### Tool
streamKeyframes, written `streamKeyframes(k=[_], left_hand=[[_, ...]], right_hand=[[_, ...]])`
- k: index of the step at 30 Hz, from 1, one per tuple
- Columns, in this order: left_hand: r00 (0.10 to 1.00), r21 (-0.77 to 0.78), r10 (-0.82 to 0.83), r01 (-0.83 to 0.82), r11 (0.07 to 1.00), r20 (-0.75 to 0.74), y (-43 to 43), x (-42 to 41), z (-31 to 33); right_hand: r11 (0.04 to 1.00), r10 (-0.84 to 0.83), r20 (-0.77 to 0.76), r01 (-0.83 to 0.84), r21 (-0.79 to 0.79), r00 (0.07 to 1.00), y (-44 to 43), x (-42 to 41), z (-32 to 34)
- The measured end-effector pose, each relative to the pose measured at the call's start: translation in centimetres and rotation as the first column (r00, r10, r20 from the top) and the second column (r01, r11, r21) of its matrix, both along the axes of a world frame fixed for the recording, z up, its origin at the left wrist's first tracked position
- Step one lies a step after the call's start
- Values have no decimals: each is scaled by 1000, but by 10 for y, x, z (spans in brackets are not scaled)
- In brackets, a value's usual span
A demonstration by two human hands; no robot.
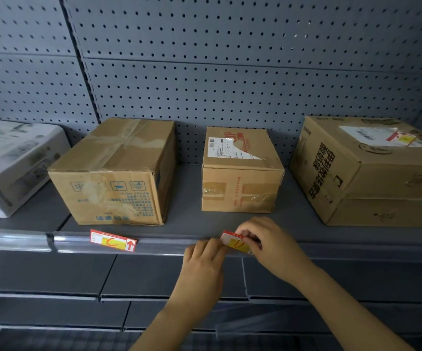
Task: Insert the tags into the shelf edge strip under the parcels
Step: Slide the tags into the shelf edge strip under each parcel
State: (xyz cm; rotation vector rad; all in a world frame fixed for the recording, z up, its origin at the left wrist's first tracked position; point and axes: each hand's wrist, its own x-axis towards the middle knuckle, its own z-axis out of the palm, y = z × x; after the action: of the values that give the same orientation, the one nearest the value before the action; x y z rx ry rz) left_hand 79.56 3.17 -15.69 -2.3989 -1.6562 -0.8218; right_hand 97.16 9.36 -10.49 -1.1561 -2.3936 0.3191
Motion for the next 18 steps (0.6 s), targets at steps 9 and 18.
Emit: streamKeyframes(k=[9,18], left_hand=[[996,222,-78,84,971,-36,46,-16,2],[968,402,-250,220,889,22,79,86,25]], right_hand=[[990,-129,-31,127,-56,991,-14,41,24],[954,-282,4,281,-100,959,-36,112,40]])
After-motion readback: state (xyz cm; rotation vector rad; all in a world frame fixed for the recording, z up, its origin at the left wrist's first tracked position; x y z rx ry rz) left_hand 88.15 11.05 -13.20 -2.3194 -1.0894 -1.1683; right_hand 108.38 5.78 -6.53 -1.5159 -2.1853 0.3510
